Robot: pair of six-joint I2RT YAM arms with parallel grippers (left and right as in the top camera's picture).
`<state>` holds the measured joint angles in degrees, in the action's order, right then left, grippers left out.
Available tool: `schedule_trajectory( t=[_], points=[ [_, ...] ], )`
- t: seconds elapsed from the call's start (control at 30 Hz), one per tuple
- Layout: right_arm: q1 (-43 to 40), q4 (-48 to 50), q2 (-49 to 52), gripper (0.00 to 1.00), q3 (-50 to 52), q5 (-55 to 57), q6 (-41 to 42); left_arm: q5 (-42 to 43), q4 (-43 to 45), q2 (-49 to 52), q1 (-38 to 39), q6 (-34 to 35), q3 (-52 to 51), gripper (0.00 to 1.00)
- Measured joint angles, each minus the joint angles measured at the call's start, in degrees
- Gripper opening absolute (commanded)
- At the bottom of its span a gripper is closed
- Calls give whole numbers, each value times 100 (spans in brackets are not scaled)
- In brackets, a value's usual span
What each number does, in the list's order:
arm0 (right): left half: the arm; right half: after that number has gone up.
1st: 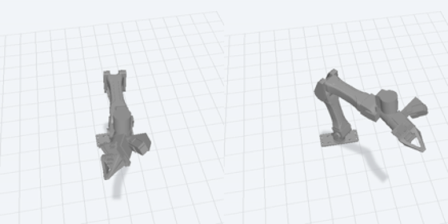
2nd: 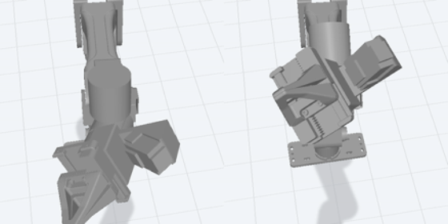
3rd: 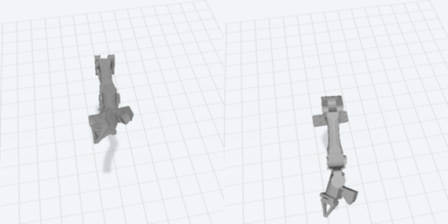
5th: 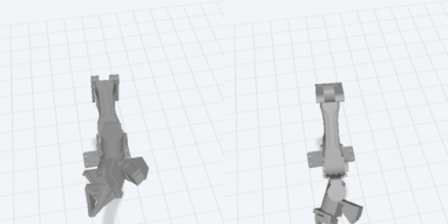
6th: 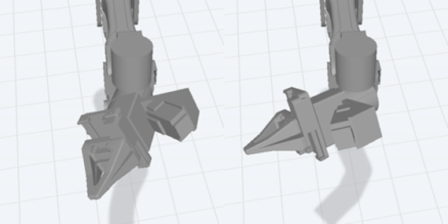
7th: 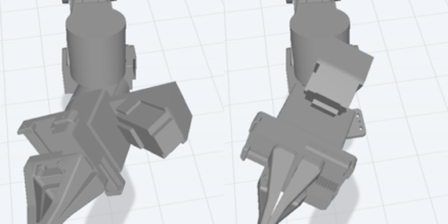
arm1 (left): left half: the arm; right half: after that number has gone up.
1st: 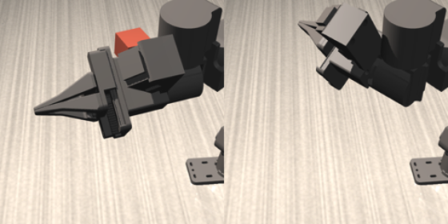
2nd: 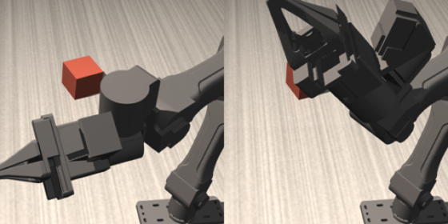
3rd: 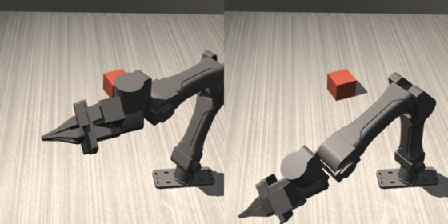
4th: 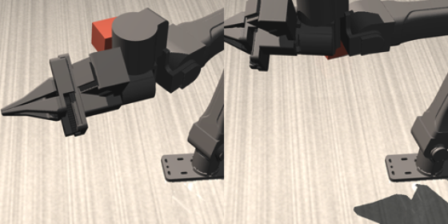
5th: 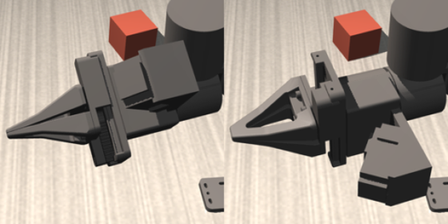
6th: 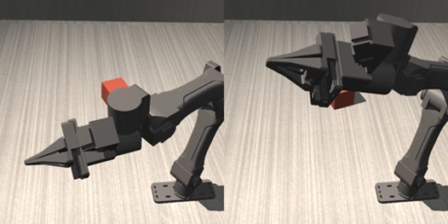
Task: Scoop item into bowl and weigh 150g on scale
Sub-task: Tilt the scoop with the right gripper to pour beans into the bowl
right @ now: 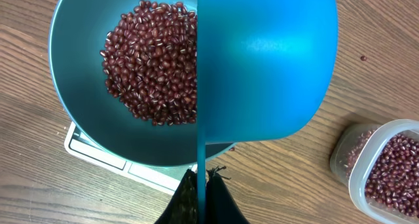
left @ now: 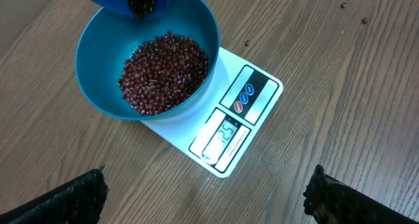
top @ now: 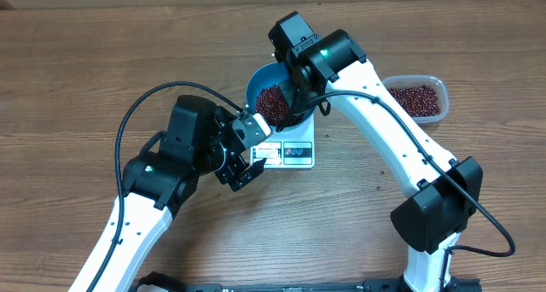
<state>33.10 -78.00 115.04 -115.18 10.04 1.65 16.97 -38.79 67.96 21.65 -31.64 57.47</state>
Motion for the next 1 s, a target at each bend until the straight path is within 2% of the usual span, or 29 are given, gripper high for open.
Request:
schedule_trajectory(
  t=[1.0],
  points=[
    [-2,-153,0,4,0,15,-15,0,0,0,0,0,-2,99]
  ],
)
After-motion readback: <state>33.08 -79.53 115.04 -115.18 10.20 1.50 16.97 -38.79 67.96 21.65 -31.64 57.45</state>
